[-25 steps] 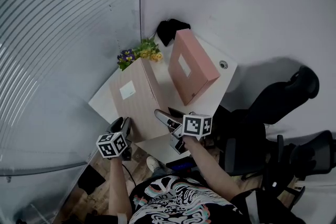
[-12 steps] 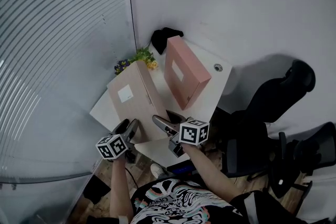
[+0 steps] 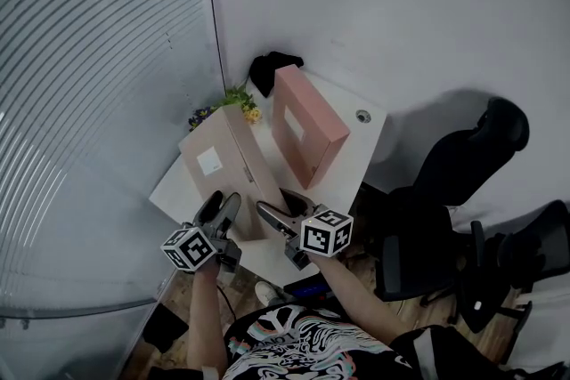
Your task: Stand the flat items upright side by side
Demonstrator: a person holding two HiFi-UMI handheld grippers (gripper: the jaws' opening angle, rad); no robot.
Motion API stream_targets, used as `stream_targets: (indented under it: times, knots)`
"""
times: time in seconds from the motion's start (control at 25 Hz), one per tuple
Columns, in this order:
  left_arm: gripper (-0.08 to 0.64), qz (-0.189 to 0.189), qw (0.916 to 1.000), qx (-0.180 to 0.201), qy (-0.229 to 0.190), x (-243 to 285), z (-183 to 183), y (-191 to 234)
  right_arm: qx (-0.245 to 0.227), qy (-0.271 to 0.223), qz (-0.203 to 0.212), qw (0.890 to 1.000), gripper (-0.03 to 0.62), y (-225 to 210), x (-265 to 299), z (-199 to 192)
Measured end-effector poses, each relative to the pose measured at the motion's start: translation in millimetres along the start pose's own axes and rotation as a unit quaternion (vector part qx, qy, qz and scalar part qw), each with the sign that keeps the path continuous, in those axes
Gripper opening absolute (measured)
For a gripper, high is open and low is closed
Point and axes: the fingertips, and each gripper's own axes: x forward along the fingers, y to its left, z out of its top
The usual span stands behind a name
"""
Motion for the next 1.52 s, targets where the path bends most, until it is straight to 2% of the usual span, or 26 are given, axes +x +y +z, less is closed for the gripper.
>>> stream_targets:
  times: [0.2,0.52,0.68,0.8,0.92,1.08,1.52]
  knots:
    - [0.328,-0.028,0.9992,0.028,0.005,14.7,6.7,-27.4,-0.050,-0.010,-0.007,0.999,0.285,4.2,-1.5,8.4]
    - [0.351,-0.048,0.9983,0.032,0.003,34.3,10.7,-44.4,-0.093,-0.025,-0.019,0.995,0.287,-3.9,-1.7,19.3]
    - [0.373,-0.052,0.9979,0.030,-0.022,38.0,23.3,-51.7,-0.124,-0.035,-0.019,0.991,0.288,-3.1,-2.1,20.1]
    - [0.376,-0.048,0.9967,0.053,-0.038,40.5,35.5,-56.4,-0.160,-0.044,-0.016,0.986,0.287,0.6,-3.2,18.8]
    - [0.374,-0.039,0.9950,0.086,-0.030,45.4,41.1,-58.8,-0.204,-0.051,-0.018,0.978,0.287,2.0,-3.9,18.8]
    - [0.374,-0.034,0.9949,0.088,-0.037,46.4,43.4,-57.0,-0.242,-0.044,-0.022,0.969,0.287,-3.2,-4.2,15.5]
    - [0.371,-0.054,0.9939,0.096,-0.009,59.9,19.6,-69.0,-0.224,-0.009,-0.047,0.973,0.285,-28.7,-19.5,5.8]
